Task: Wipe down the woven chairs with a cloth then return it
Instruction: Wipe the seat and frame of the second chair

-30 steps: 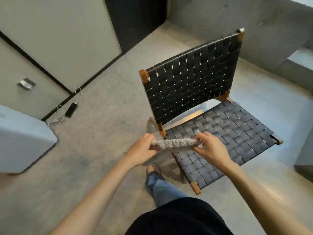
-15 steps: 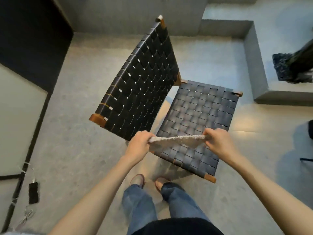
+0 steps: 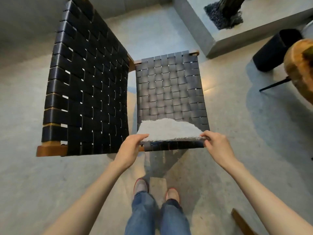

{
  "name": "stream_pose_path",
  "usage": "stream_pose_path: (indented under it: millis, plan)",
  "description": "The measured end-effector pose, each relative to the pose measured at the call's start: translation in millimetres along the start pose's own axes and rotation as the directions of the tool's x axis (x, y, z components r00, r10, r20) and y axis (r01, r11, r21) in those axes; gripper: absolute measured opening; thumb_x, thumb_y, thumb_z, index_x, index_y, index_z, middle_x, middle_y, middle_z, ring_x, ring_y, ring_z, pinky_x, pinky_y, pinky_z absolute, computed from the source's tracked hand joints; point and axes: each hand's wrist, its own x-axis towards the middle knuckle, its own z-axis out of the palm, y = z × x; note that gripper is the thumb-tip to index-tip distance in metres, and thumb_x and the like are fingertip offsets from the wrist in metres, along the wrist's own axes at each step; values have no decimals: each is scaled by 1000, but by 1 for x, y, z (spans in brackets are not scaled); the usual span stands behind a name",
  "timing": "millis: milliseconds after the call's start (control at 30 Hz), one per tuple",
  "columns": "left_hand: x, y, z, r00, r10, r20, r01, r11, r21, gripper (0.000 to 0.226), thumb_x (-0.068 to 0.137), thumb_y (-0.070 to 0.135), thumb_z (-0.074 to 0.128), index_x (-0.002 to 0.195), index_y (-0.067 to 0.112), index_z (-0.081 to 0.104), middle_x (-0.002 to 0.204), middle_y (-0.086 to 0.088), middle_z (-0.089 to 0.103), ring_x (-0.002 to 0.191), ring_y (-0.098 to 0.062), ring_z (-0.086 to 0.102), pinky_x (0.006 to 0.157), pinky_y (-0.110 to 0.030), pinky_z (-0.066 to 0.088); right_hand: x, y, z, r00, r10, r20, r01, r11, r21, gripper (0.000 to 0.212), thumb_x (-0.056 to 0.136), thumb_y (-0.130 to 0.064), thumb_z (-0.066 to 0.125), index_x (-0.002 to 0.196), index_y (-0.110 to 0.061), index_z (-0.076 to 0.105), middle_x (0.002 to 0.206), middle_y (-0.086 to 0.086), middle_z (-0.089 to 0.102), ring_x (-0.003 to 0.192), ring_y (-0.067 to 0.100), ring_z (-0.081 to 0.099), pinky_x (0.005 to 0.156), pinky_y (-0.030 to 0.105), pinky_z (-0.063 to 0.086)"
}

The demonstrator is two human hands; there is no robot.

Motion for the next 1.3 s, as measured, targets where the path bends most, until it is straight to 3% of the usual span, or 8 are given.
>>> stream_pose_path:
  millis: [267, 400, 567, 700, 867, 1000, 1167, 1300]
  plan:
    - [4, -67, 85, 989, -134, 69, 139, 987, -86, 35, 96, -1, 43, 118, 15, 65, 121, -1, 63, 114, -16, 55, 94, -23, 41, -7, 47, 94, 998, 62, 33, -65, 995, 79, 23, 86, 10, 54, 95, -5, 69, 82, 2, 64, 77, 19, 57, 62, 9, 34]
    - [34, -89, 113, 979, -205, -15, 201, 971, -131, 33, 93, -2, 43, 114, 9, 65, 112, -7, 67, 105, -23, 60, 83, -24, 42, 24, 60, 123, 999, 52, -6, -52, 995, 80, 17, 91, 0, 53, 100, -8, 65, 93, 9, 69, 87, 27, 61, 65, 26, 31]
    - [91, -122, 166, 981, -196, 6, 196, 978, -76, 25, 96, 7, 44, 114, 10, 62, 111, -8, 66, 103, -25, 59, 80, -28, 42, 70, 92, 173, 996, 93, 16, -92, 995, -37, 23, 93, -12, 52, 114, -16, 58, 89, 6, 64, 89, 28, 61, 66, 32, 39]
    - [114, -142, 198, 987, -141, -75, 139, 990, -26, 28, 94, 19, 55, 121, 11, 57, 119, -8, 59, 110, -22, 54, 87, -23, 36, 88, 116, 205, 999, 40, -17, -42, 987, -156, 41, 89, -18, 56, 130, -14, 52, 118, 10, 56, 117, 28, 49, 92, 36, 41]
    - [129, -163, 213, 990, -79, -120, 89, 993, 79, 30, 90, 27, 61, 117, 16, 57, 121, -9, 45, 119, -24, 40, 100, -28, 29, 93, 134, 221, 990, -40, -139, 21, 991, -130, 34, 88, -24, 60, 120, -15, 56, 108, 0, 31, 114, 23, 30, 98, 32, 29]
    - [134, -170, 219, 989, -61, -134, 83, 983, 165, 26, 92, 33, 56, 107, 12, 55, 109, -4, 29, 114, -24, 30, 99, -29, 25, 96, 143, 223, 972, -131, -196, 110, 987, -115, 36, 87, -23, 65, 119, -12, 55, 104, 0, 36, 114, 27, 35, 92, 27, 26]
    - [131, -158, 219, 988, -46, -146, 96, 930, 356, 31, 97, 37, 46, 107, 8, 51, 115, -15, 52, 111, -34, 45, 92, -42, 36, 92, 144, 231, 965, -154, -212, 101, 965, -242, 33, 93, -30, 55, 116, -6, 52, 112, 12, 55, 114, 31, 39, 90, 39, 33]
    - [111, -129, 212, 986, 21, -167, -7, 996, 86, 23, 100, 30, 41, 97, 7, 39, 84, -6, 52, 89, -32, 52, 70, -38, 36, 76, 142, 231, 947, -158, -280, 107, 976, -188, 31, 94, -38, 53, 98, -7, 56, 101, 10, 53, 106, 30, 43, 83, 39, 35]
